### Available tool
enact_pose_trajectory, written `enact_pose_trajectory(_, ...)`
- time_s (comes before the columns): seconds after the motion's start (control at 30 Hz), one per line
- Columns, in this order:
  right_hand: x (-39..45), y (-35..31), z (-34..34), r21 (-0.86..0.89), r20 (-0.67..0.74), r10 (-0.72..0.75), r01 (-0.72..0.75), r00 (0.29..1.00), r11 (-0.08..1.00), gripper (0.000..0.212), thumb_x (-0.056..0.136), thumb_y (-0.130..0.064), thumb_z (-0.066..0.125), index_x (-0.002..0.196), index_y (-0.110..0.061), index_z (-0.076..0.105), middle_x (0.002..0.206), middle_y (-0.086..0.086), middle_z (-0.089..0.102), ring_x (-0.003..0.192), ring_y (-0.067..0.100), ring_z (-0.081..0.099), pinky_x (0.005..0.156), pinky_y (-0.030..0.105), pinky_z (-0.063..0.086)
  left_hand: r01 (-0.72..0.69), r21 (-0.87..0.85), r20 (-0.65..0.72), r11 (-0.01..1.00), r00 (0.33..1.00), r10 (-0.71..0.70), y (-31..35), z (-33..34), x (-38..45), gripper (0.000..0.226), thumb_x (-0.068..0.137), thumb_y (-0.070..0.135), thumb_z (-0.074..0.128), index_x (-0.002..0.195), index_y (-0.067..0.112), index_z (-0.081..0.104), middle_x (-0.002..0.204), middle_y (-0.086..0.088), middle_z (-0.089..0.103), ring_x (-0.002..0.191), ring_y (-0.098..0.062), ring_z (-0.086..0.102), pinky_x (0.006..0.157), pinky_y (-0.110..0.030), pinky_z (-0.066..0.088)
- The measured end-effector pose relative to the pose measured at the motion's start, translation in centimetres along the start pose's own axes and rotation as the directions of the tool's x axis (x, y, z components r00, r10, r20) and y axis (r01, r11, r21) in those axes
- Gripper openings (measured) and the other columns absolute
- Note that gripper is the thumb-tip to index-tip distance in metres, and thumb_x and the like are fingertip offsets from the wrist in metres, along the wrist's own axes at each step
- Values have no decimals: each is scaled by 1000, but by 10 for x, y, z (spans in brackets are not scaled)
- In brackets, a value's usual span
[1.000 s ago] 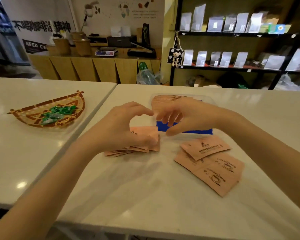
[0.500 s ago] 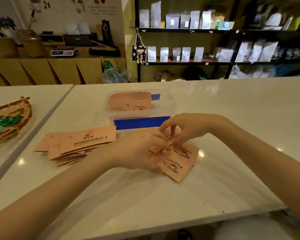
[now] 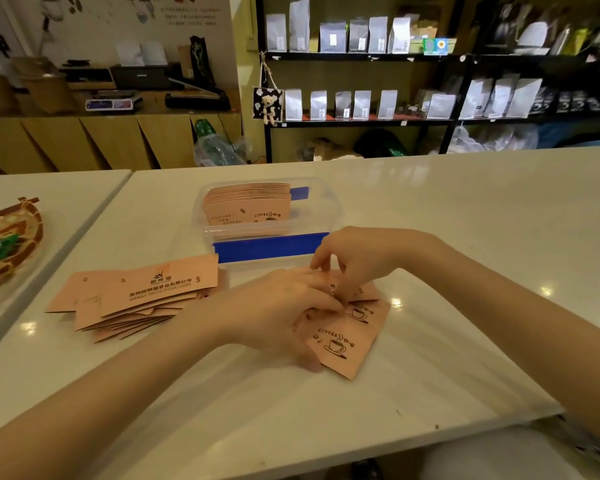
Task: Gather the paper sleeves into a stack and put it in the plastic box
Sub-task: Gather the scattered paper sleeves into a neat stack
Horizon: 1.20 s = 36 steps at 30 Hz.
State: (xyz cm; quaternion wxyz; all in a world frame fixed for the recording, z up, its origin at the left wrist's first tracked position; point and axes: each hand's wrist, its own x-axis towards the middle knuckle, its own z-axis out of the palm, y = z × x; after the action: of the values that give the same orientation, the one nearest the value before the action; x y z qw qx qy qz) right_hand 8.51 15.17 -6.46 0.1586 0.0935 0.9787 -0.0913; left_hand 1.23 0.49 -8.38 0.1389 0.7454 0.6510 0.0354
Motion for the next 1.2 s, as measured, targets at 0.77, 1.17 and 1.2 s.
enact_pose_trajectory(0.77, 40, -71, -75, 216, -471, -108, 233, 876, 948, 48, 70, -37, 72, 114, -20, 60, 101, -6, 58, 94, 12, 55, 71, 13, 43, 493, -301, -435, 816, 691, -577, -63, -54, -137, 69, 58, 46, 73, 121, 29, 51, 114, 12, 49, 101, -7, 47, 77, -15, 39)
enact_pose_trajectory(1.17, 66, -112, -44, 188, -400, -189, 282, 897, 941, 40, 70, -39, 71, 106, -25, 60, 99, -9, 54, 88, 14, 56, 77, 27, 54, 538, -410, -320, 737, 671, -668, -97, -17, -123, 82, 58, 41, 78, 129, 29, 38, 127, 7, 54, 102, -5, 45, 83, -20, 35)
enact_pose_trajectory(1.2, 68, -114, -40, 167, -383, -205, 286, 901, 944, 41, 69, -42, 70, 106, -27, 60, 100, -10, 54, 90, 13, 55, 80, 30, 54, 523, -436, -321, 732, 670, -670, -97, -16, -126, 85, 57, 40, 79, 130, 28, 36, 130, 7, 52, 107, -8, 46, 85, -21, 35)
